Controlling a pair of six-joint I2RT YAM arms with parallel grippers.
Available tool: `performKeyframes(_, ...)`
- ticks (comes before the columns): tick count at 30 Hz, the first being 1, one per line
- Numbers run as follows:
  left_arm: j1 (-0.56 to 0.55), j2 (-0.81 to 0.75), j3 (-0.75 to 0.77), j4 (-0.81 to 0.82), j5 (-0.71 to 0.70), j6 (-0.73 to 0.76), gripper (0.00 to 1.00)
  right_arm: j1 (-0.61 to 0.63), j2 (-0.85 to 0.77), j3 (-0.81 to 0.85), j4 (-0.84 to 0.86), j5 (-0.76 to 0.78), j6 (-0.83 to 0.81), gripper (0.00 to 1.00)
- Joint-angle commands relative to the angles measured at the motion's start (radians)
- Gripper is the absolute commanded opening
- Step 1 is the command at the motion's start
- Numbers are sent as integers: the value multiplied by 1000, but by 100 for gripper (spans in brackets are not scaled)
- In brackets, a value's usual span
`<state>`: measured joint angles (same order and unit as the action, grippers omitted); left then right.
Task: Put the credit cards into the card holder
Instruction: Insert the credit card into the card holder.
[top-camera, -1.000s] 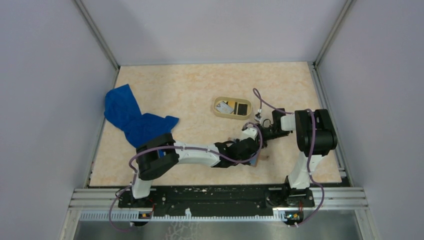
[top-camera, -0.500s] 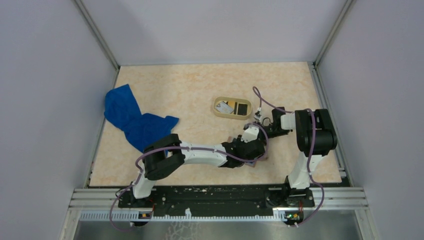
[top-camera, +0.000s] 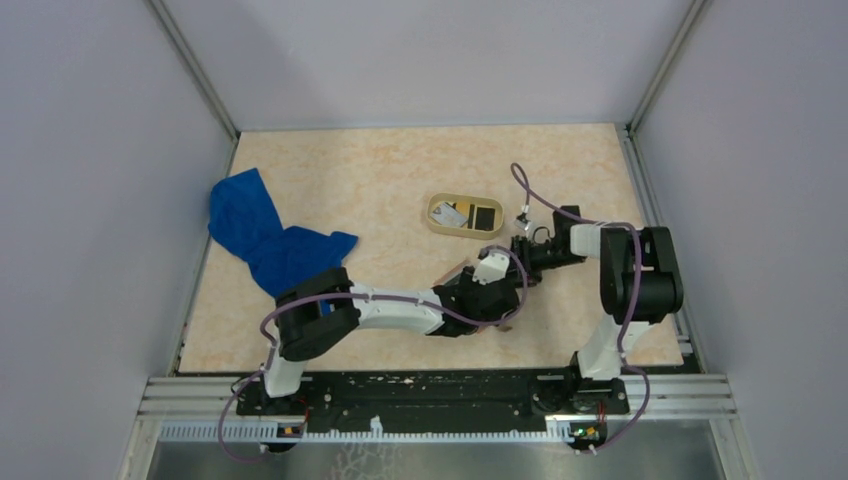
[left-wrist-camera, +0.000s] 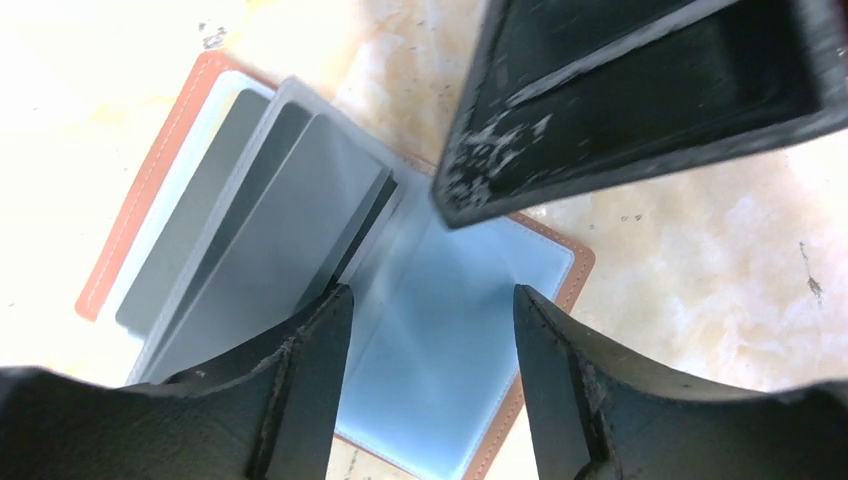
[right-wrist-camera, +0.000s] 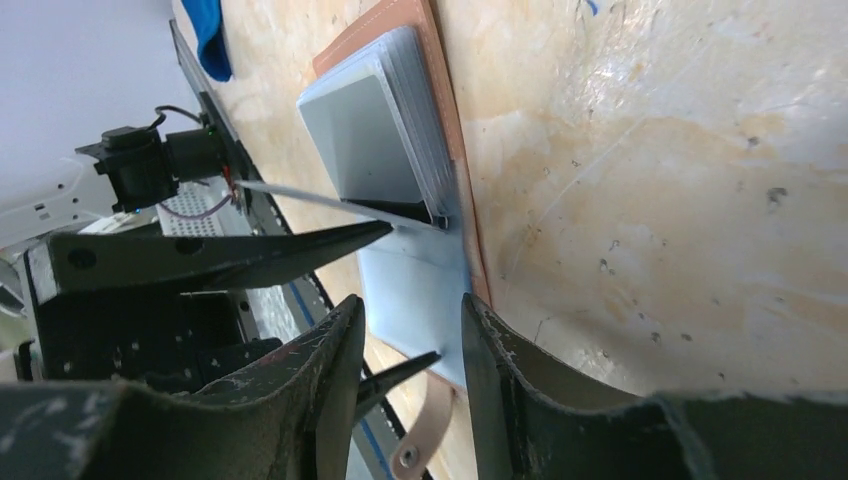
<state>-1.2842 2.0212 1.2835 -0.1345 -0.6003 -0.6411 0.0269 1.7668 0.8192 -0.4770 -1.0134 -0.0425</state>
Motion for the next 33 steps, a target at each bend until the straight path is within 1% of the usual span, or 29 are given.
performKeyframes(1,11,-96,-78,95,-13,59,70,-17,-77,31,-19,15,-69,41)
performKeyframes(4,14,-147,-142,211,21,102,74,-19,-97,40,-37,16,-94,41)
performKeyframes(5,16,-164,-167,250,39,121,75,-19,-104,43,-41,17,-101,41)
performKeyframes(10,35,-239,-262,370,110,149,74,-21,-145,46,-54,11,-136,41)
performKeyframes(14,76,-308,-345,456,209,173,72,-20,-193,57,-70,8,-178,37)
performKeyframes(18,174,-392,-459,522,340,163,66,-20,-298,54,-56,15,-229,32)
performKeyframes(20,245,-434,-524,571,430,145,61,-11,-374,38,-31,20,-262,30)
performKeyframes(22,320,-470,-586,631,519,126,56,10,-462,6,6,11,-330,29)
performKeyframes(23,356,-482,-618,655,561,119,51,34,-516,-18,22,-11,-400,28)
performKeyframes(24,389,-486,-632,670,589,111,46,57,-588,-45,26,-40,-511,24)
performKeyframes(25,420,-485,-637,671,635,106,40,80,-641,-77,19,-72,-652,16)
performKeyframes(26,446,-478,-638,665,661,104,35,106,-700,-110,1,-95,-813,11)
performKeyframes(28,488,-457,-634,641,683,98,29,133,-786,-172,-94,-141,-1232,5)
performKeyframes(29,506,-444,-634,635,692,88,27,134,-775,-173,-178,-171,-1465,2)
performKeyframes(30,524,-429,-636,637,697,71,25,138,-743,-156,-253,-198,-1587,0)
performKeyframes(32,561,-393,-636,653,741,34,24,169,-655,-108,-281,-212,-1608,0)
performKeyframes(33,576,-379,-632,657,782,21,23,194,-610,-84,-317,-182,-1642,0)
